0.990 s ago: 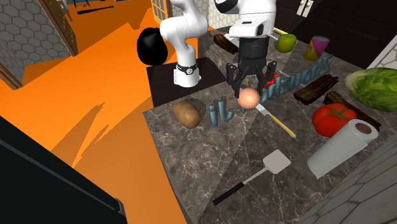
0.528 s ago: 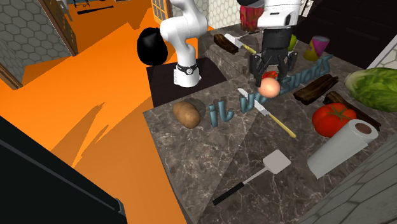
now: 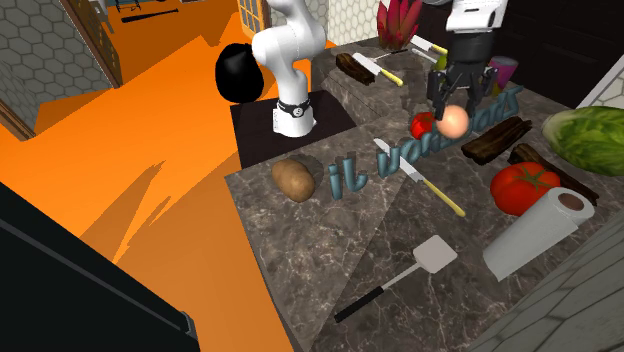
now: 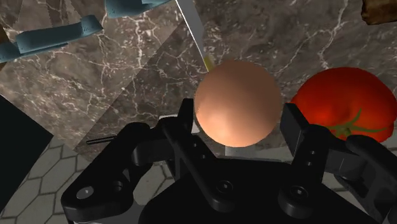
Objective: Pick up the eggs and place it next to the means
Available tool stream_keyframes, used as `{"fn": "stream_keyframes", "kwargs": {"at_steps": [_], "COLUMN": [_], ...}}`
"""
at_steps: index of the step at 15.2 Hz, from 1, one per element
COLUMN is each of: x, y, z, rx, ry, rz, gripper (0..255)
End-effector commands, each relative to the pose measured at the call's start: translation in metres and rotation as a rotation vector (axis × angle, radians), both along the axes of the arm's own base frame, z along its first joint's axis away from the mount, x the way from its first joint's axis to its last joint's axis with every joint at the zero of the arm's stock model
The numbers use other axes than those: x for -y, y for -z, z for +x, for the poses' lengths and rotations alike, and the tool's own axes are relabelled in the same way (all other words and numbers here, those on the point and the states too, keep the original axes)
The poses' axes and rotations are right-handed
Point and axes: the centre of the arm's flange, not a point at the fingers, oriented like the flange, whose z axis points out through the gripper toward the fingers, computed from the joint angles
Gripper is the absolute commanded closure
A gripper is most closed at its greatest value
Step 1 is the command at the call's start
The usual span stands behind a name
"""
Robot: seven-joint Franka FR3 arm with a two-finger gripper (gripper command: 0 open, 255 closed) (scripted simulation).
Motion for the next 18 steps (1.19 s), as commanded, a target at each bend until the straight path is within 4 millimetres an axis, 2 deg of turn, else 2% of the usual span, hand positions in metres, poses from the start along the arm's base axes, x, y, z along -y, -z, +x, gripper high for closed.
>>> {"fn": "stream_keyframes", "kwargs": {"at_steps": [1, 4, 5, 18], "x": [-0.026, -0.064, -0.084, -0.084], "y": [0.001, 0.001, 0.001, 0.069], "z": [-0.008, -0.018, -0.024, -0.024], "rx": [0.000, 0.000, 0.000, 0.000], "ry": [0.002, 0.002, 0.002, 0.002], "rz": [0.001, 0.001, 0.001, 0.001], "gripper": [255, 255, 255, 255]}}
